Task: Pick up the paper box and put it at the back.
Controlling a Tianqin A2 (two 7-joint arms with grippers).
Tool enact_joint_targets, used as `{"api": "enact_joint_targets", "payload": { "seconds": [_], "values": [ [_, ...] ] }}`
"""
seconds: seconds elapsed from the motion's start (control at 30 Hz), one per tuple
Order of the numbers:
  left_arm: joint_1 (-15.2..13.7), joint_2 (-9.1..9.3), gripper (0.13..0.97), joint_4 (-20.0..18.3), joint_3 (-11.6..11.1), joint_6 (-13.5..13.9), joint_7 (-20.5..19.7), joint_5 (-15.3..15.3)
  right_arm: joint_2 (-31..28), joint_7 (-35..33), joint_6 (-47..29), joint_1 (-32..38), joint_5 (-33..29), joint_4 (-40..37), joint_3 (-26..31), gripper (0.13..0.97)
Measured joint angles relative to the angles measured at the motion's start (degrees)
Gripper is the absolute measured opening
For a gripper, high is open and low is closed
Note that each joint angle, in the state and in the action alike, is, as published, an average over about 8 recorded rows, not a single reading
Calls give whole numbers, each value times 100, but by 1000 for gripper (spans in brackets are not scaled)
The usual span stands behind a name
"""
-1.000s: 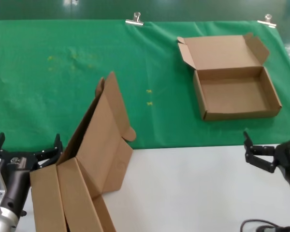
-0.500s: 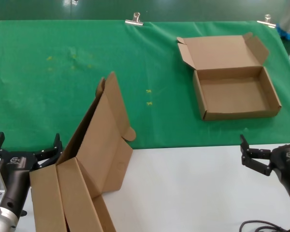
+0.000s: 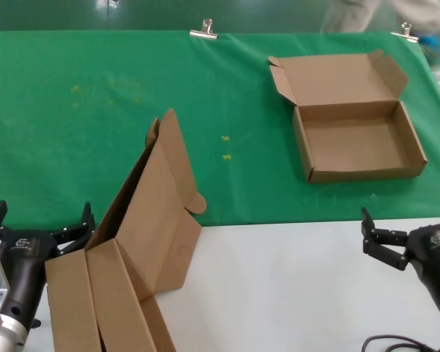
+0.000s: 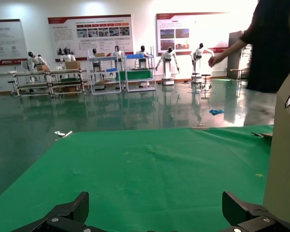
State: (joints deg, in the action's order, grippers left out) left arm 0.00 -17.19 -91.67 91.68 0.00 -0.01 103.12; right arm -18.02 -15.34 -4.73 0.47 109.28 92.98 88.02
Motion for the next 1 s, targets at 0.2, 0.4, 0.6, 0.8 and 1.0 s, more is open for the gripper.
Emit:
{"api": "enact_joint_targets", "payload": {
  "seconds": [0.2,0.4,0.6,0.8,1.0],
  "values": [
    [0,0,966,0,0,0,2,0,11,211,65,-6,-84,-18,50,966],
    [0,0,966,0,0,0,1,0,22,419,129,-13,-168,-36,100,966],
    [0,0,966,0,0,0,0,0,34,630,194,-19,-252,-54,150,966],
    [0,0,966,0,0,0,0,0,46,838,259,-26,-336,-72,200,966],
    [0,0,966,0,0,0,0,1,57,1048,324,-32,-420,-89,250,966]
  ]
}}
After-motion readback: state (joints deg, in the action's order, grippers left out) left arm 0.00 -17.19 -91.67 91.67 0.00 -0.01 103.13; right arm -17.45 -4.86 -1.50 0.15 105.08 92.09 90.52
